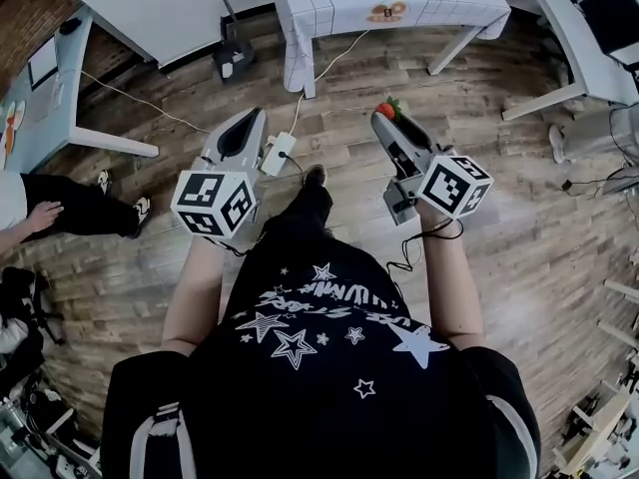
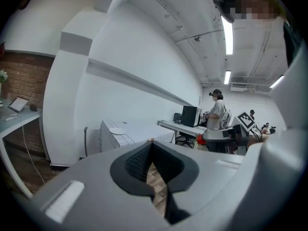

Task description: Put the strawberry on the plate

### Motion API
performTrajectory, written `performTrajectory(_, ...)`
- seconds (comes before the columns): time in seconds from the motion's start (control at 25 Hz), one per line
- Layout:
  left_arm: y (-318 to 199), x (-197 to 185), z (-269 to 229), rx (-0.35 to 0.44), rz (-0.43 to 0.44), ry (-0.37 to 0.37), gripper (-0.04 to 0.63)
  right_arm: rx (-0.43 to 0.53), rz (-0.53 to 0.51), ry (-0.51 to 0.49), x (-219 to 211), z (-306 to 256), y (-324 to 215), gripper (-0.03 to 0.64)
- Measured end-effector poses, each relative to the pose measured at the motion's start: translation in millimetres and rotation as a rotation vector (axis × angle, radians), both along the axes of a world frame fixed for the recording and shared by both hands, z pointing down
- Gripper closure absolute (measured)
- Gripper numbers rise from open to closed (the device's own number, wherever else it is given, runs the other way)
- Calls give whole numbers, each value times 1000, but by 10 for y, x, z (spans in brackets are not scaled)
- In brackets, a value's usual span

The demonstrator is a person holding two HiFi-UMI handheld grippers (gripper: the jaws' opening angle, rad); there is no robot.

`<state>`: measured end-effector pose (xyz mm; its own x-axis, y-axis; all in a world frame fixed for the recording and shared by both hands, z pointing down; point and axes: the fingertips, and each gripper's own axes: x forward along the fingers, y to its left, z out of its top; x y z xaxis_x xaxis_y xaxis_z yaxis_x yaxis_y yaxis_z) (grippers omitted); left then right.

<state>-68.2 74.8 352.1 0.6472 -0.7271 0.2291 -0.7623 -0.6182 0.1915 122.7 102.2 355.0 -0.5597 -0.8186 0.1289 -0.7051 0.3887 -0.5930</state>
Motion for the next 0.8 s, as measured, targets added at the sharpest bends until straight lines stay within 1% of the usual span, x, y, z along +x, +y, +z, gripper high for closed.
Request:
performTrajectory(0.2,-518,217,51,7,31,10,588,-1,12,22,118,-11,-499,453)
performTrajectory(0.36,-1005,302,86,3,62,13,588,-3,37,26,161,-21,-947,453)
performTrajectory(0.6,-1782,291,-7,12,88,31,588,-21,76,32,179,-61,-1628,453)
performTrajectory(0.8,-2374,181,17,3,101,36,588,-18,85,31,56,-103,-2276,453)
